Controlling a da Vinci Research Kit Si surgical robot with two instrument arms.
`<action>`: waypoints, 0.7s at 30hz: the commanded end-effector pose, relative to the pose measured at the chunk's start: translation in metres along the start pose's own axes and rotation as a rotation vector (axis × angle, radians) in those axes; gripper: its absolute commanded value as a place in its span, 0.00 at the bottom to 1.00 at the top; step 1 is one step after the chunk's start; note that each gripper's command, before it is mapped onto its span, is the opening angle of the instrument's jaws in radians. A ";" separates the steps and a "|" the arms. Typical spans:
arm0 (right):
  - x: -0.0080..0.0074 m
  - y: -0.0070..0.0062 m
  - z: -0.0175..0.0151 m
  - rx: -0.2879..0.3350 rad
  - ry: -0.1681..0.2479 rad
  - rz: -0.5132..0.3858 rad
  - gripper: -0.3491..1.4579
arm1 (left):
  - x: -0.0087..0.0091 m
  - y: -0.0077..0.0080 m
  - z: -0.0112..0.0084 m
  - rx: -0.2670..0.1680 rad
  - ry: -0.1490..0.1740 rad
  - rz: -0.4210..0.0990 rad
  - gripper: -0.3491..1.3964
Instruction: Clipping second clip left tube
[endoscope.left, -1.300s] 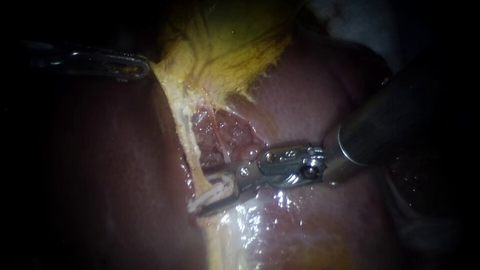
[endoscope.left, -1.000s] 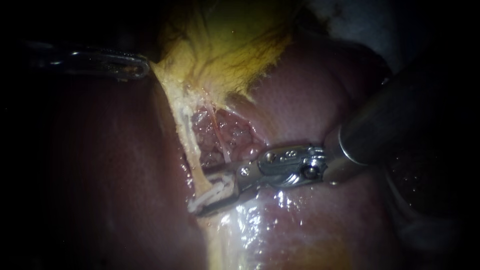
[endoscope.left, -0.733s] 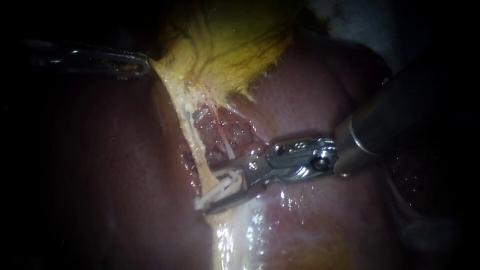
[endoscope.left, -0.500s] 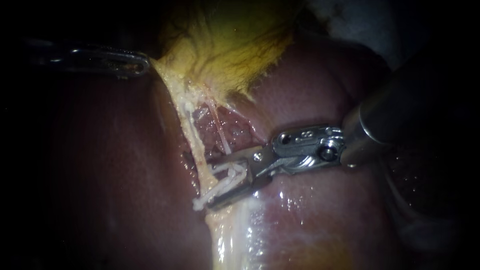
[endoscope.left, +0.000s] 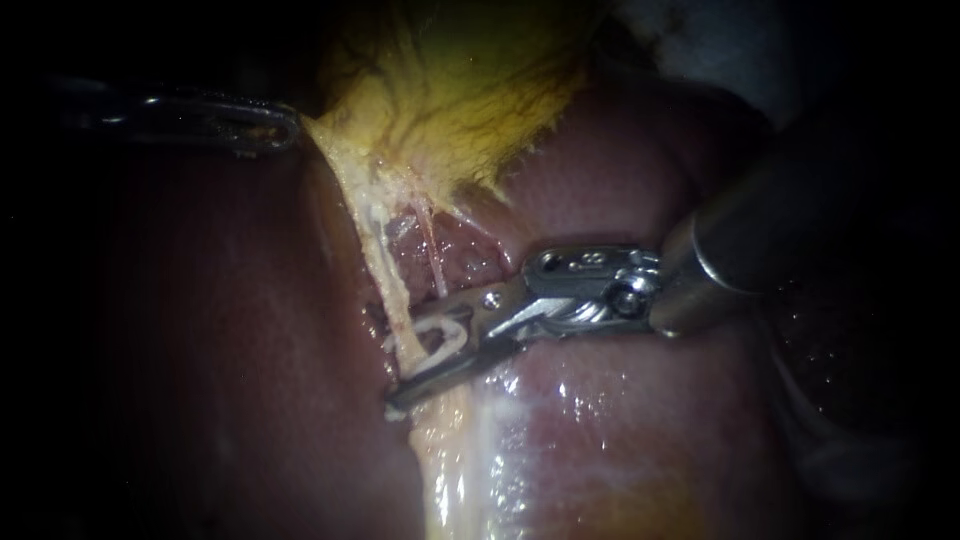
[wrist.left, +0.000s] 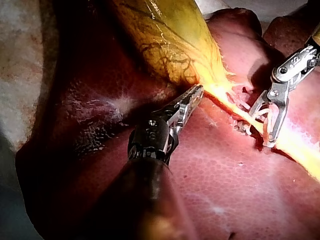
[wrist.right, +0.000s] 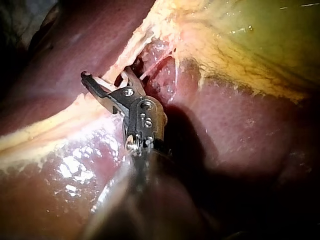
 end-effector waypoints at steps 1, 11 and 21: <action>0.0000 0.0000 0.0001 0.017 0.008 0.010 0.49 | 0.0000 0.0000 0.0000 -0.001 0.000 0.000 0.00; -0.0002 -0.0004 0.0004 0.288 0.140 0.167 0.49 | 0.0000 -0.0001 0.0002 -0.002 0.000 0.000 0.00; -0.0002 -0.0020 0.0010 0.416 0.150 0.191 0.46 | 0.0000 -0.0001 0.0004 -0.003 0.000 -0.001 0.00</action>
